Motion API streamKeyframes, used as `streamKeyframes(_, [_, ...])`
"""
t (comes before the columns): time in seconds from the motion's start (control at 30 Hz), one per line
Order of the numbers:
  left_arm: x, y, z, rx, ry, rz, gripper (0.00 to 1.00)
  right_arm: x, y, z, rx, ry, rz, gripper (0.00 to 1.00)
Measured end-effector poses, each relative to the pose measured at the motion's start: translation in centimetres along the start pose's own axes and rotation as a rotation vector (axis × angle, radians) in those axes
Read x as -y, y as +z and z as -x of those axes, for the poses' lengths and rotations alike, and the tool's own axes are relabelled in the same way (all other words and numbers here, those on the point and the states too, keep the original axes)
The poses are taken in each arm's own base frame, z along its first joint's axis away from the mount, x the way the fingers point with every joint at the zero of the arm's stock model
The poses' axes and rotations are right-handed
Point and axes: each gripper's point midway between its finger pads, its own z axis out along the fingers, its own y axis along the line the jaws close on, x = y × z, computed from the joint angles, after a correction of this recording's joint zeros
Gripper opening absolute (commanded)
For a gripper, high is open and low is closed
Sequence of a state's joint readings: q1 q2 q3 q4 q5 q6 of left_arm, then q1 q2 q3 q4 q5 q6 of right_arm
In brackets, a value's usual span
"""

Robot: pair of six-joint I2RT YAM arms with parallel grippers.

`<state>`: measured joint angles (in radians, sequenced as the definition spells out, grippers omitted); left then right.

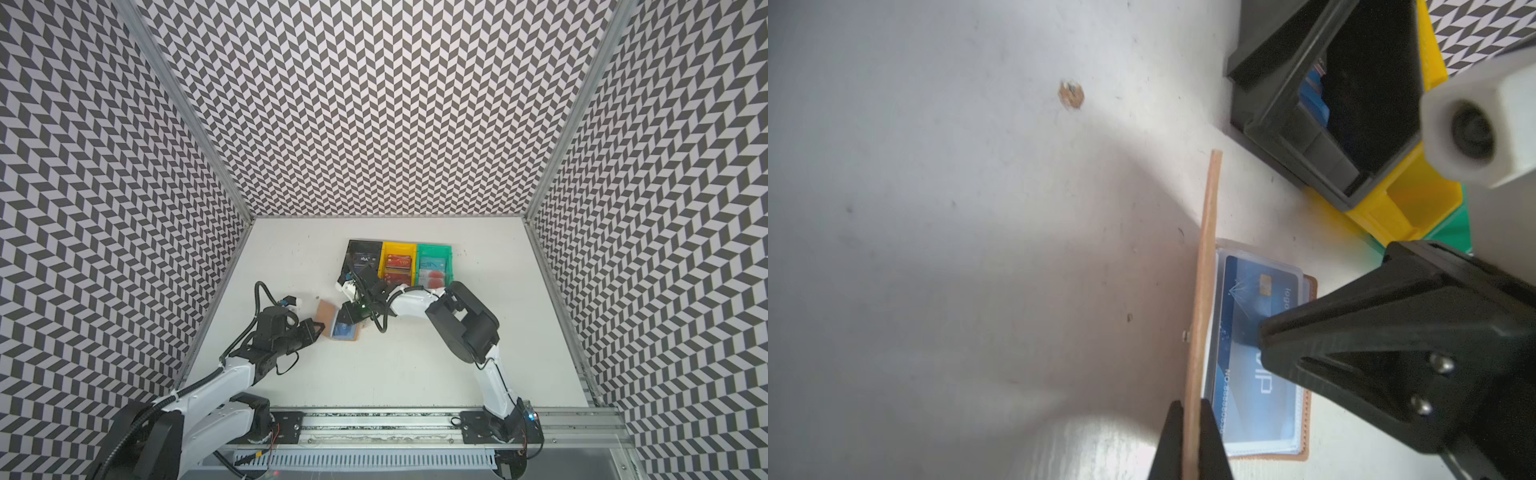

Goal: Take the credit cards out of the card holder
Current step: Open the card holder at the center of the table.

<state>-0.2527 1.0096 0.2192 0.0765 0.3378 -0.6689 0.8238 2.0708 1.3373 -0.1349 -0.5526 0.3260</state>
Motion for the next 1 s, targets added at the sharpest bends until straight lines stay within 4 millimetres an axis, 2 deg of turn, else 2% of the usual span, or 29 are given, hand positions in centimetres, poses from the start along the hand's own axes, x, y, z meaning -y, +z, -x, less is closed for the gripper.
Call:
streamKeyframes(0.13, [0.3, -0.6, -0.6, 0.002, -0.018, -0.034, 0.0, -0.1, -1.0, 0.1, 0.012, -0.02, -0.026, 0.1])
streamKeyframes(0.2, [0.6, -0.9, -0.5, 0.012, -0.016, -0.046, 0.13, 0.2, -1.1, -0.2, 0.01, -0.02, -0.035, 0.1])
streamKeyframes(0.43, [1.2, -1.9, -0.3, 0.034, -0.011, -0.06, 0.17, 1.5, -0.7, -2.6, -0.037, 0.013, -0.058, 0.1])
streamKeyframes(0.63, [0.3, -1.4, -1.0, 0.002, -0.03, -0.027, 0.29, 1.9, -0.5, -3.5, -0.046, 0.023, -0.062, 0.1])
streamKeyframes(0.83, [-0.2, -1.6, -1.0, 0.009, -0.032, 0.003, 0.51, 2.1, -0.5, -3.5, -0.04, 0.026, -0.067, 0.1])
streamKeyframes(1.0, [1.3, -2.7, 0.7, 0.062, -0.015, -0.02, 0.5, 2.2, -0.5, -3.4, -0.037, 0.025, -0.078, 0.1])
